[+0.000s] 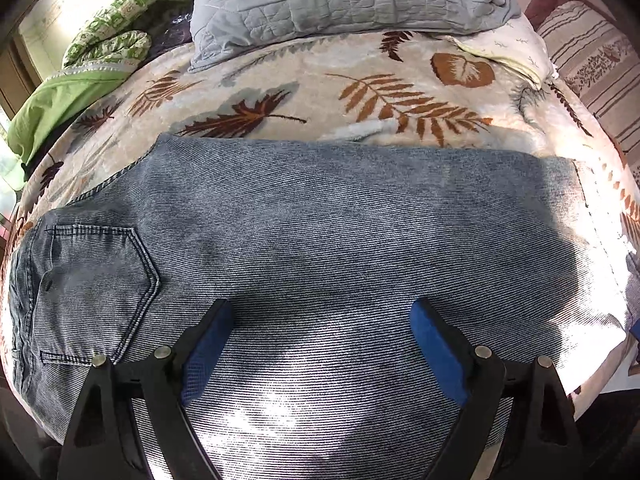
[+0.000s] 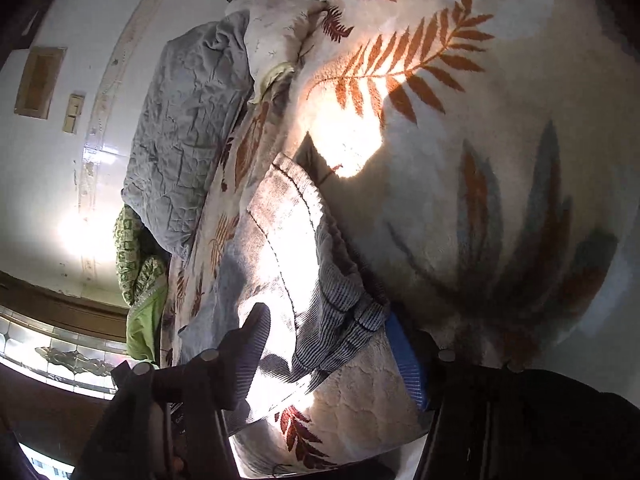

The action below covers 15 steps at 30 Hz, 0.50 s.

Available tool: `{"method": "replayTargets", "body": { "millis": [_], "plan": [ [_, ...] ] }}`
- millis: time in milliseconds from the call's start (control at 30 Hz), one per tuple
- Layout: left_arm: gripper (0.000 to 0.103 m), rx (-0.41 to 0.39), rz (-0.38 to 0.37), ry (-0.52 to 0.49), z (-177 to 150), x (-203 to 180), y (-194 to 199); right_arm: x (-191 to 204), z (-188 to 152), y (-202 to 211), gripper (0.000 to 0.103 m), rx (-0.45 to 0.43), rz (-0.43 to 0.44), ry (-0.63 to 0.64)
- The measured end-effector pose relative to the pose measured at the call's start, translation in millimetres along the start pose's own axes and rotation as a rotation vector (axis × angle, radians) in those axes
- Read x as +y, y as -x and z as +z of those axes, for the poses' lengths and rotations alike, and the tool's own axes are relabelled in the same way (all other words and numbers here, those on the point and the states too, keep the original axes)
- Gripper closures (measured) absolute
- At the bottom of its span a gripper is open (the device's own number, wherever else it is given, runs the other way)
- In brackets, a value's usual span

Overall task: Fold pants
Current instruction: 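Grasp the leg hem with the right gripper and lift it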

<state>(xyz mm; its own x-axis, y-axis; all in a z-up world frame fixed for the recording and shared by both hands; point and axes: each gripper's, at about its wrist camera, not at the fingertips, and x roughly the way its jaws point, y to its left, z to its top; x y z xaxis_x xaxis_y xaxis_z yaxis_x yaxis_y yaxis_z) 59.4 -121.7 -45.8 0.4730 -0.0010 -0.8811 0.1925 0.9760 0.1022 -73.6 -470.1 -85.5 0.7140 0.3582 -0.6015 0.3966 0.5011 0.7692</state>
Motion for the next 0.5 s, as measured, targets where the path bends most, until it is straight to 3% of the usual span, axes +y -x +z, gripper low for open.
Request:
{"method": "replayTargets", "body": {
  "millis": [367,500],
  "plan": [
    [0.012,-0.037,-0.028,0.014,9.4,1.8,18.5,-0.8,2.4,-5.5,0.044,0.007,-0.015,-0.056],
    [0.012,-0.060,-0.047,0.006,12.0,-7.0,22.0,-0.6,2.7,-6.7,0.069,0.014,-0.075,-0.029]
  ]
}}
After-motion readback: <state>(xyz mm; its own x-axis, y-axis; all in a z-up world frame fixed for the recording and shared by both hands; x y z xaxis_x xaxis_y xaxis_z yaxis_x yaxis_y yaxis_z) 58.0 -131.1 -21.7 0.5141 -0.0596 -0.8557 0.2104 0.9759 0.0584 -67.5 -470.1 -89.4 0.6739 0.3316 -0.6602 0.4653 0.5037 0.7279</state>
